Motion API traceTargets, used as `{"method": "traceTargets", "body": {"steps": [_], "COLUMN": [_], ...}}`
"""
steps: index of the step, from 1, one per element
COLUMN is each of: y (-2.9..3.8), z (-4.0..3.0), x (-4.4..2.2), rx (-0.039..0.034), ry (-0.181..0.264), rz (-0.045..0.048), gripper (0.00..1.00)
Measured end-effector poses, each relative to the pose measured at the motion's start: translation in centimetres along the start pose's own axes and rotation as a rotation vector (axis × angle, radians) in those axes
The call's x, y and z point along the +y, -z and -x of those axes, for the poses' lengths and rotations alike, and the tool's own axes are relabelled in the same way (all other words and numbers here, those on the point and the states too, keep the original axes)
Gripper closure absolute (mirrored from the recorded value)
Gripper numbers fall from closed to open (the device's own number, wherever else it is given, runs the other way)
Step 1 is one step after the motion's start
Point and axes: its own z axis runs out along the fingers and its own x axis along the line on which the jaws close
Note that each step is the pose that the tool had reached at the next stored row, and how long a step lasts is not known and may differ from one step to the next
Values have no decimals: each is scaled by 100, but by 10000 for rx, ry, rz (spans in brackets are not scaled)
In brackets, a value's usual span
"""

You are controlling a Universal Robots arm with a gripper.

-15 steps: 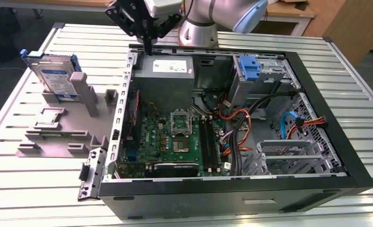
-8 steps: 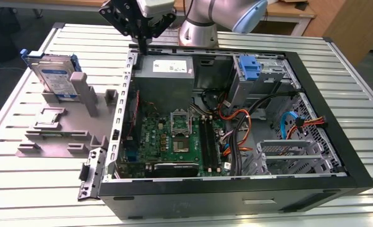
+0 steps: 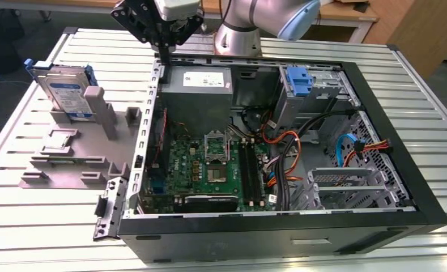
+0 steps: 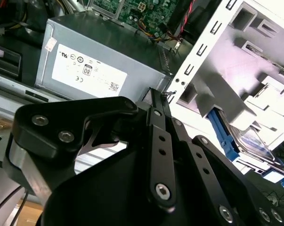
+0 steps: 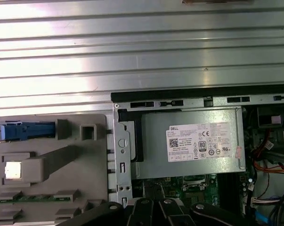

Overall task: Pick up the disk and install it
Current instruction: 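Reach for the disk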

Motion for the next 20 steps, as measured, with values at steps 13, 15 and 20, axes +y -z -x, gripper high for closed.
{"method": "traceTargets", "body": {"steps": [13, 15, 20], "y": [-2, -3, -4], "z": [-93, -114, -173], "x": [-7, -9, -12], "rx": [1, 0, 0], "ry": [1, 0, 0], "rz": [0, 0, 1], "gripper": [90, 90, 90]}}
